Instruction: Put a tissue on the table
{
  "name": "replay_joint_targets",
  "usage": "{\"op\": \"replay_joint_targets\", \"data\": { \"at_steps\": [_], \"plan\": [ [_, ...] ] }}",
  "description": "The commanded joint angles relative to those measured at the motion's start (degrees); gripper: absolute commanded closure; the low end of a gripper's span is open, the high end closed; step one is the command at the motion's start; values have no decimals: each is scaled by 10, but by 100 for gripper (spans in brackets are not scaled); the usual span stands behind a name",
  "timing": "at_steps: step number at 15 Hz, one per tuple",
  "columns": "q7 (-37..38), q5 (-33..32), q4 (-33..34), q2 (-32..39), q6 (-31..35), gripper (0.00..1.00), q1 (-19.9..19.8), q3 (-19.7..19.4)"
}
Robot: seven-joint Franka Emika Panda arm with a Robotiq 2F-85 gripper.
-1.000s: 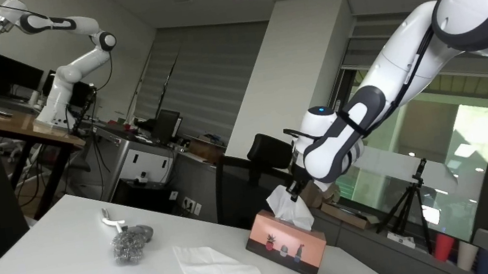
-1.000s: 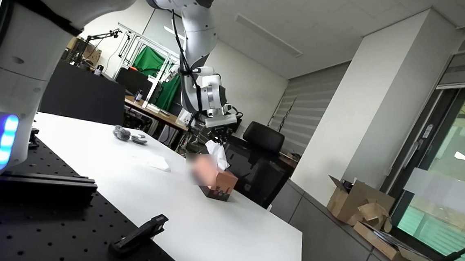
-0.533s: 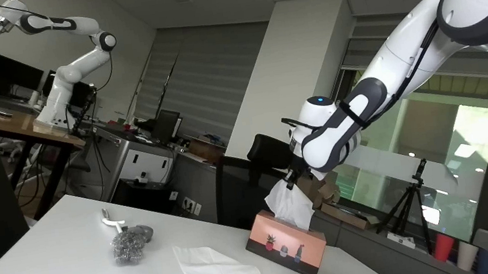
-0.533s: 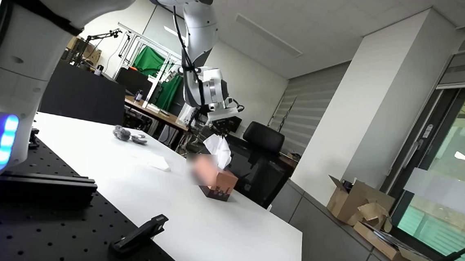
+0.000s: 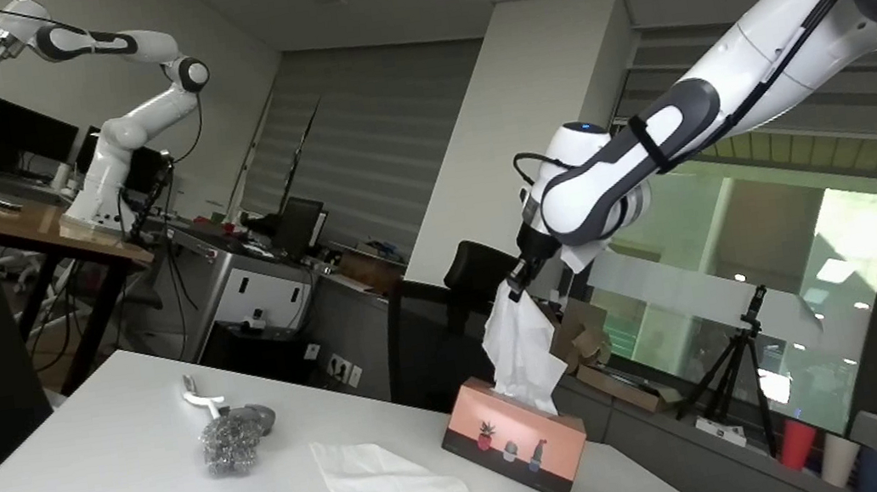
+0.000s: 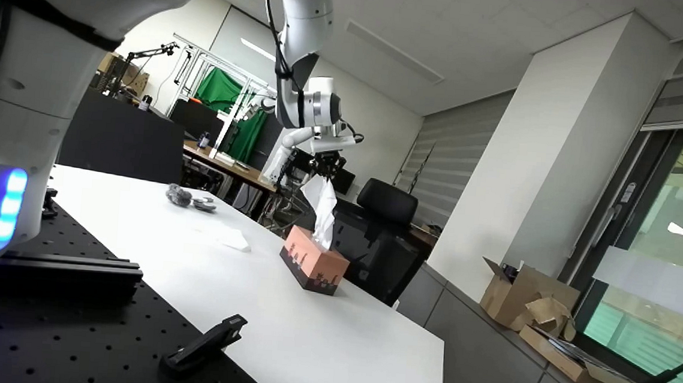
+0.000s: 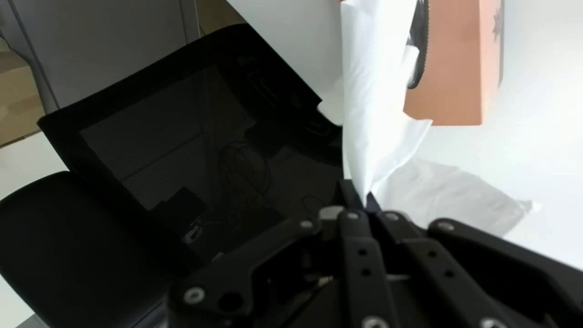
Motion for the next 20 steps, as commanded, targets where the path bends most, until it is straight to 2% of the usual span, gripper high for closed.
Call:
{"op": "replay_joint_targets", "data": {
  "at_steps": [1, 4, 6, 9, 11, 14, 20],
  "plan": [
    [-73, 26, 2, -39, -57, 100, -62, 87],
    [-146, 73, 3, -52, -103, 100, -105, 152],
    [-224, 131, 4, -56, -147, 100, -142, 207],
    [-332, 217, 13, -54, -226, 100, -177, 261],
    [-392, 268, 20, -52, -287, 100, -190, 278],
    [-449, 306, 17, -50, -350, 100, -189, 272],
    [-554, 359, -30, -36, -388, 100, -190, 271]
  ]
}}
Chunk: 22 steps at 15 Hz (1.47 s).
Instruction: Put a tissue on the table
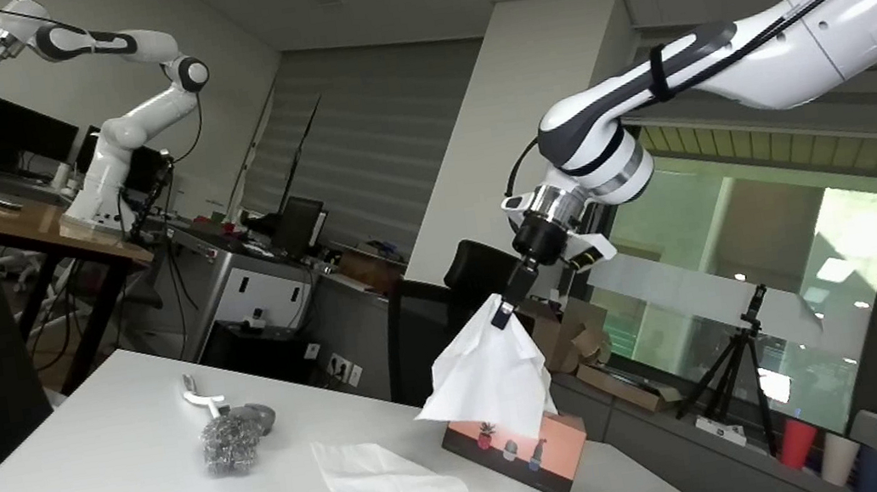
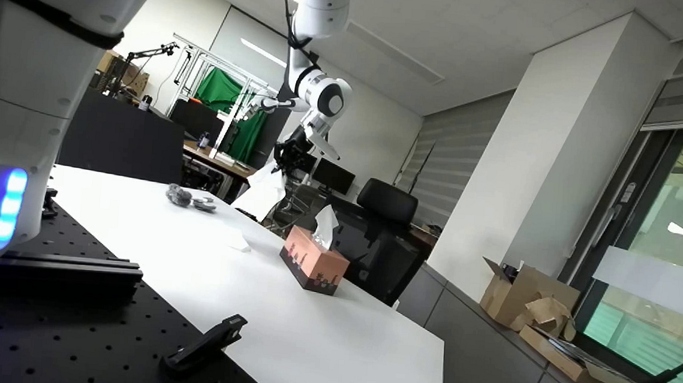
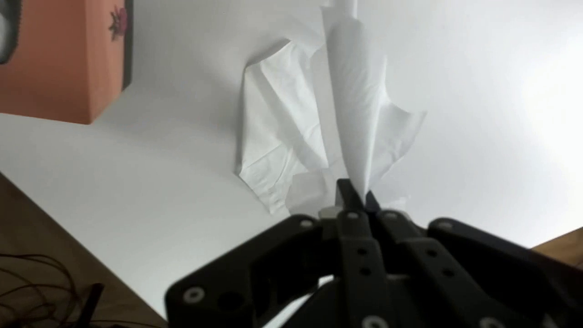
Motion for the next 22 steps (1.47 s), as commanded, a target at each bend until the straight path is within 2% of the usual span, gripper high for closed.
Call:
{"op": "replay_joint_targets", "data": {
  "at_steps": [1, 6, 12, 15, 18, 19, 20, 22],
  "plan": [
    [-74, 39, -34, 5, -5, 100, -6, 9],
    [-131, 62, -67, 28, -4, 100, 7, 11],
    [-147, 51, -81, 54, 13, 100, 30, 7],
    [-150, 42, -95, 66, 69, 100, 40, 5],
    [-143, 39, -124, 74, 187, 100, 49, 4],
    [-139, 42, -134, 77, 230, 74, 48, 8],
    [-132, 40, -143, 80, 272, 73, 50, 8],
    [-108, 32, -159, 87, 351, 60, 56, 5]
  ]
}}
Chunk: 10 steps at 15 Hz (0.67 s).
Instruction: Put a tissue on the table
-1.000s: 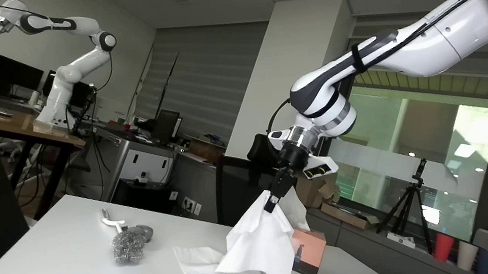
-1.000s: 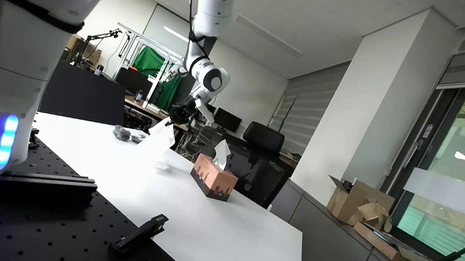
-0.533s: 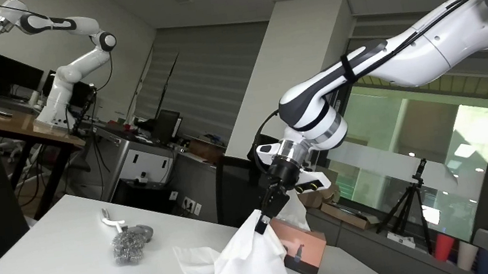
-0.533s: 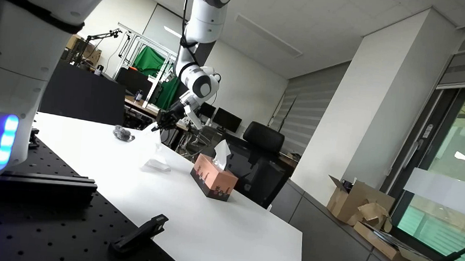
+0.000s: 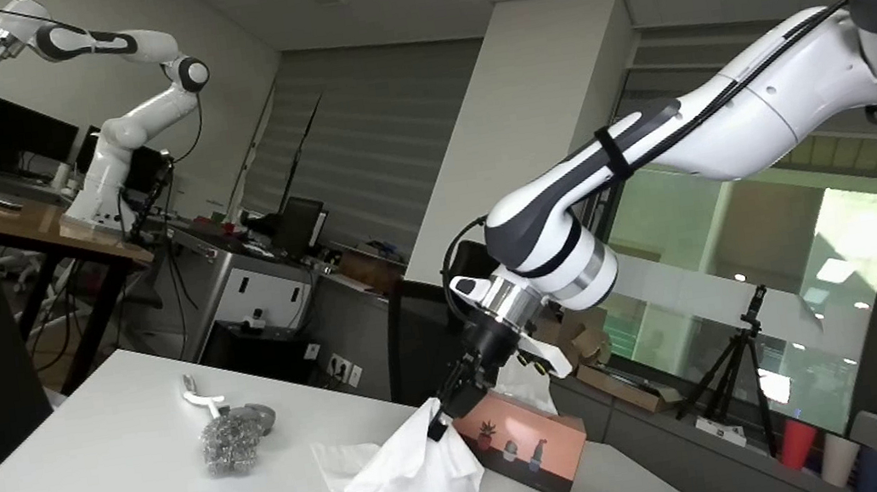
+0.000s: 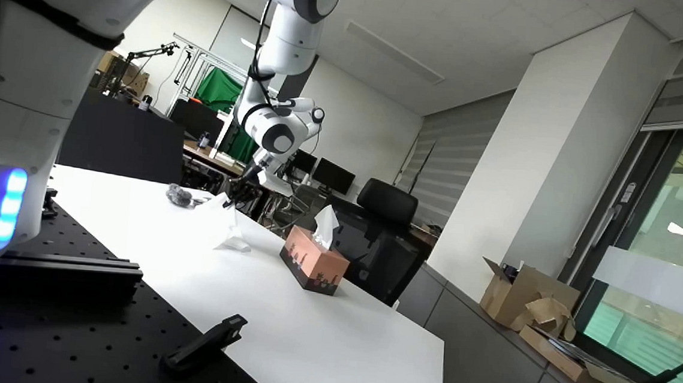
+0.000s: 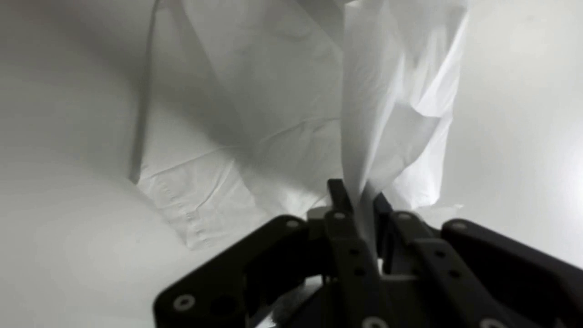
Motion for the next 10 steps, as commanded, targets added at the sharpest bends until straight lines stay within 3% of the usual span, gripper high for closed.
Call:
{"op": "replay_joint_targets", "data": {
  "at_steps": [1, 6, 9, 10],
  "plan": [
    [55, -21, -36, 0, 122, 53, 11, -8],
    [173, -91, -65, 3, 253, 19, 49, -53],
    [252, -150, -70, -6, 251, 1, 83, -103],
    [269, -170, -70, -8, 245, 0, 89, -113]
  ]
}}
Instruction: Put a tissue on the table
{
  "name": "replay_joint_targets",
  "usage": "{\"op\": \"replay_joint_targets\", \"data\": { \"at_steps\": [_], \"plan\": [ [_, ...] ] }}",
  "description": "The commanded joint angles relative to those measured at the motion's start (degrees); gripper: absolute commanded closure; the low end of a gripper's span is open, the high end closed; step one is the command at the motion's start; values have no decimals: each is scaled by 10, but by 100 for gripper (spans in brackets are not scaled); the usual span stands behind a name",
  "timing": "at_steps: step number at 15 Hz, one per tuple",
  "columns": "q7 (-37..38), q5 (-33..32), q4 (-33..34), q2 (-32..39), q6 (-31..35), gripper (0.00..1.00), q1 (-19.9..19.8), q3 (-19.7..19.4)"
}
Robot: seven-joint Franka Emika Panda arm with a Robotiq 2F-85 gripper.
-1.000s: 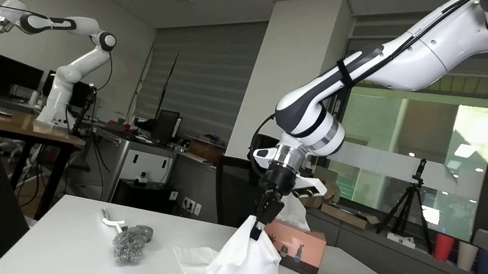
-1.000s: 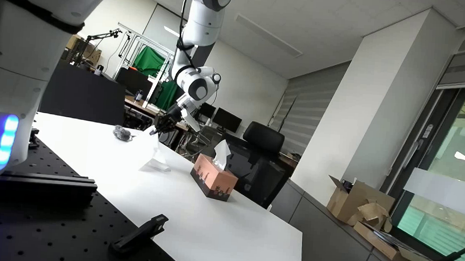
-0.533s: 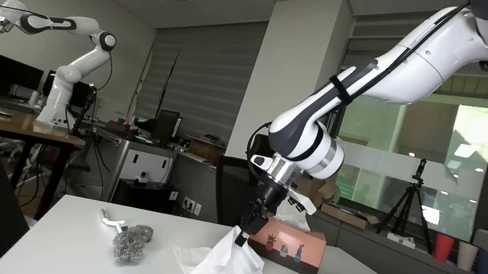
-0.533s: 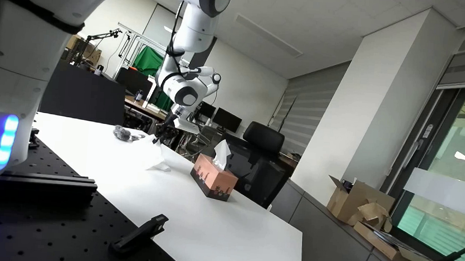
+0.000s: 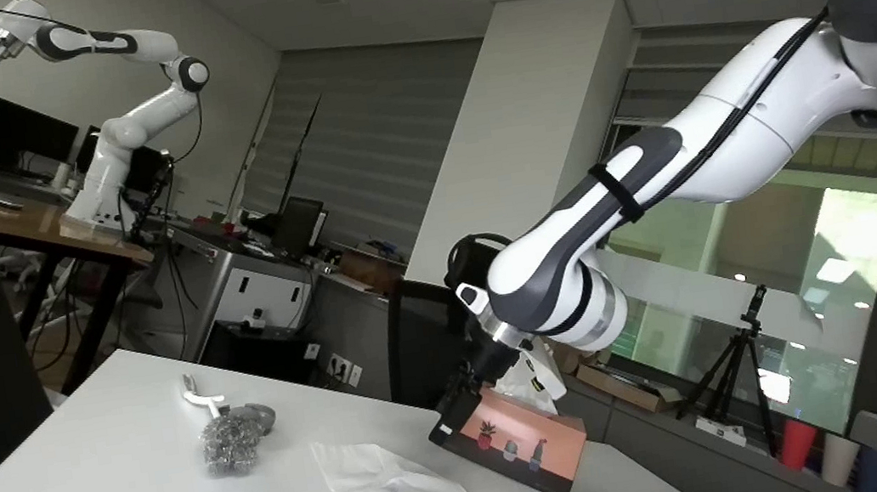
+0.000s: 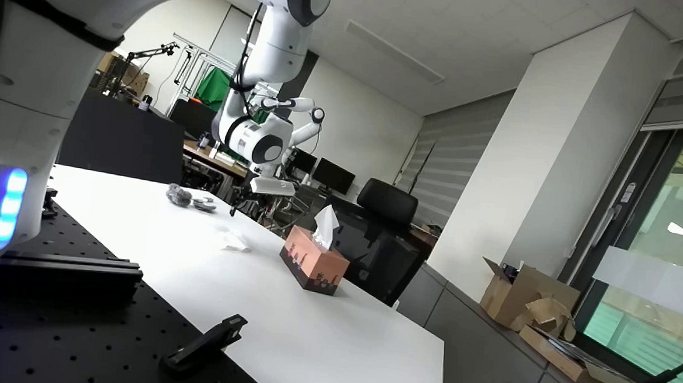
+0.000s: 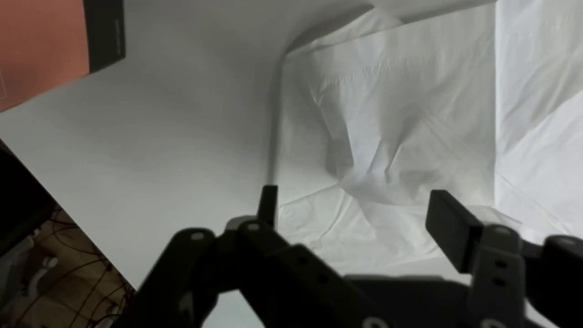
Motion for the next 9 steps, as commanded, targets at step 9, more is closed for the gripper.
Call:
{"op": "replay_joint_targets", "data": {
  "at_steps": [9],
  "plan": [
    [119, -130, 2, -25, -59, 0, 8, -39]
  ]
}}
